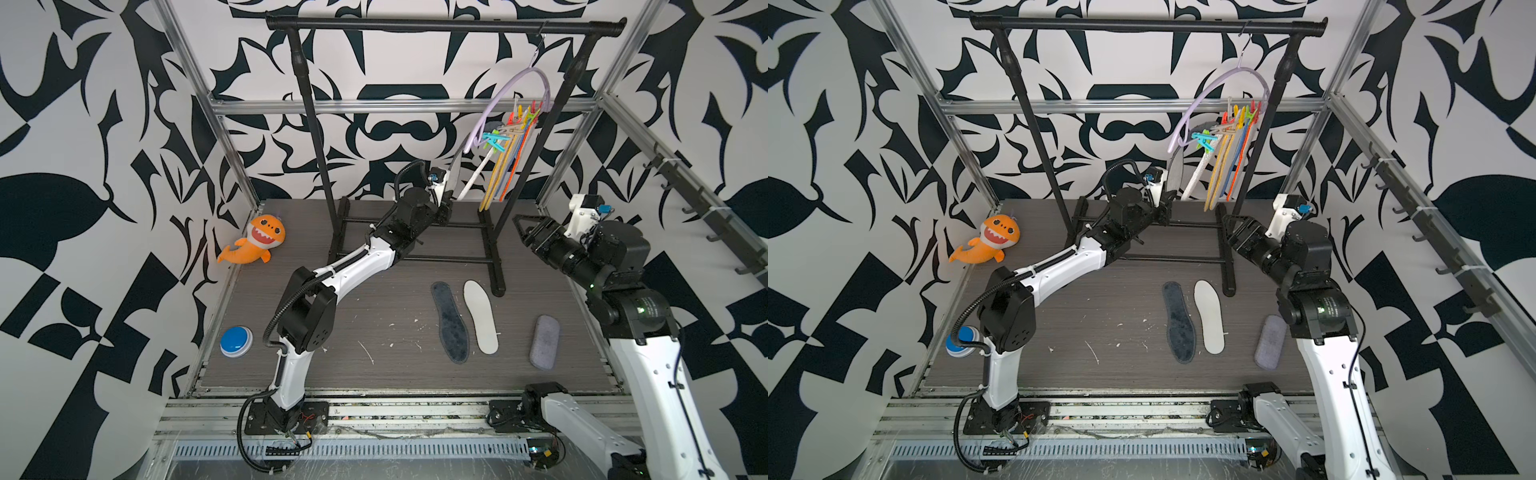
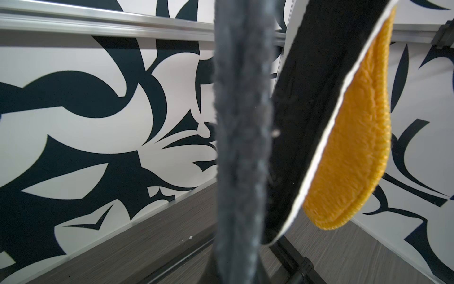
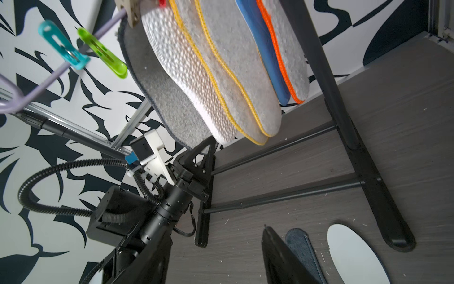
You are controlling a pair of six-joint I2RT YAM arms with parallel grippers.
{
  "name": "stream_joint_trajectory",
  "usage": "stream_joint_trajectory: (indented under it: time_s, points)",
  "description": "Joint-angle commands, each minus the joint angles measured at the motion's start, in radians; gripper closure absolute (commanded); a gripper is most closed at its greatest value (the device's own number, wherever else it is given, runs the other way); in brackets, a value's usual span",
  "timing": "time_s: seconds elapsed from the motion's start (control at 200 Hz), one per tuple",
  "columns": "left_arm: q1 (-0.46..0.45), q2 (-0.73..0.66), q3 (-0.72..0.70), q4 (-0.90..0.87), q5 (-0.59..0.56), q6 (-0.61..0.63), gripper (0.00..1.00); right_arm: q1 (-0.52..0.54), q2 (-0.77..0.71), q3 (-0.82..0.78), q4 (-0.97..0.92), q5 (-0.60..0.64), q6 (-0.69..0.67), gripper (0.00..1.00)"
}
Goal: Take the shoe insoles off the hanger
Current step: Remove the insole from the hanger.
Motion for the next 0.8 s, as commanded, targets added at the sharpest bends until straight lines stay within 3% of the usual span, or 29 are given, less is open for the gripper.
stream_joint_trajectory:
  time_s: [0.0, 0.15, 0.43, 0.795]
  points:
    - [0.006, -0.037, 0.042, -0.020, -0.009, -0.003, 1.00, -0.023, 0.033, 0.076, 0.089, -0.019, 0.055, 0.38]
    - [0.010, -0.026, 0.079, -0.057, -0.008, -0.007, 1.00, -0.106, 0.072, 0.089, 0.166, -0.071, 0.144, 0.38]
    - [0.021, 0.000, 0.146, -0.108, -0.002, -0.024, 1.00, -0.293, 0.195, 0.056, 0.451, -0.293, 0.461, 0.40]
    - [0.023, 0.025, 0.194, -0.142, 0.002, -0.020, 1.00, -0.355, 0.323, 0.101, 0.699, -0.343, 0.679, 0.25]
